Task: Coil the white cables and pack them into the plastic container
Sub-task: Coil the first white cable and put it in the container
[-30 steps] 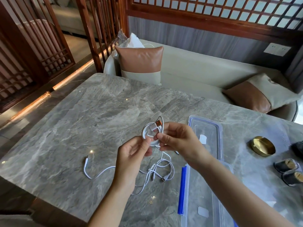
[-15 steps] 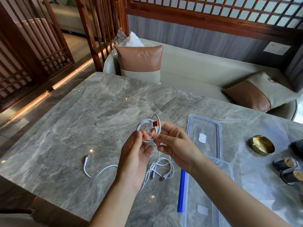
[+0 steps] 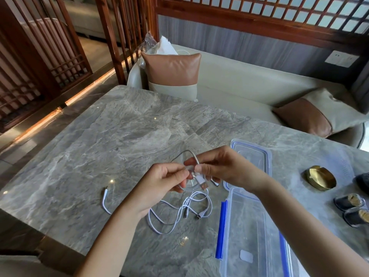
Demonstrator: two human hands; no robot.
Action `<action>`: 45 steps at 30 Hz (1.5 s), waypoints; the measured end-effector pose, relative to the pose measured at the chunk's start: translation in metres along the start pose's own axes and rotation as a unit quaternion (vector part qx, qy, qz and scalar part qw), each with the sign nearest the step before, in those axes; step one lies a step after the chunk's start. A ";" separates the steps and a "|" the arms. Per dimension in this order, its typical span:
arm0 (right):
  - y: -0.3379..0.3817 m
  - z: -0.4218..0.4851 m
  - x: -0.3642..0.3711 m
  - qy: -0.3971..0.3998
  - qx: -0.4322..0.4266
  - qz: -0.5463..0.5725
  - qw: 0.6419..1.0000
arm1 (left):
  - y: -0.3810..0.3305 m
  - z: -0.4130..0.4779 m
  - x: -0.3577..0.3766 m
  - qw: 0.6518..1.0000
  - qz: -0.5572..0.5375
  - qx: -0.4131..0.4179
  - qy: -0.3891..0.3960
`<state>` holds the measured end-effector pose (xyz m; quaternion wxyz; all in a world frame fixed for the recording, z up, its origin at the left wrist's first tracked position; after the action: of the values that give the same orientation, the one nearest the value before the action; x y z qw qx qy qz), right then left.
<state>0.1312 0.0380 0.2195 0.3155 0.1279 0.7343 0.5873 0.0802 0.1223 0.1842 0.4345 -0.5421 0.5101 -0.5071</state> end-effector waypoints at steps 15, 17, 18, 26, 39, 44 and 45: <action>-0.027 -0.003 -0.002 -0.058 0.055 0.169 0.982 | -0.001 0.006 -0.010 0.987 -0.059 0.066 -0.135; -0.033 -0.003 0.003 -0.055 0.065 0.180 0.980 | 0.002 0.004 -0.006 0.985 -0.067 0.079 -0.138; -0.035 -0.004 0.004 -0.051 0.069 0.174 0.981 | 0.003 0.004 -0.004 0.986 -0.067 0.077 -0.131; -0.035 -0.008 0.004 0.015 0.118 0.142 0.983 | 0.003 0.008 0.010 0.996 0.079 0.020 0.042; -0.018 -0.001 -0.003 -0.057 0.076 0.086 0.992 | -0.010 0.011 -0.009 0.997 0.075 0.026 0.004; -0.006 0.000 0.005 -0.048 0.016 -0.121 0.991 | 0.025 0.010 -0.005 0.984 -0.158 -0.073 -0.025; -0.001 0.000 0.007 -0.055 -0.011 -0.193 0.980 | 0.028 0.011 -0.004 0.981 -0.175 -0.081 -0.031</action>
<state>0.1261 0.0416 0.2162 0.4642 0.0126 0.7203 0.5154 0.0880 0.1234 0.1550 0.3093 -0.6715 0.4335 -0.5153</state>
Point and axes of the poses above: each hand's wrist, its own z-axis towards the middle knuckle, its own x-axis out of the palm, y = z × x, the point moved 10 cm from there along z, towards the middle knuckle, and after that the axes turned 1 degree about -y, right-handed, at the moved point
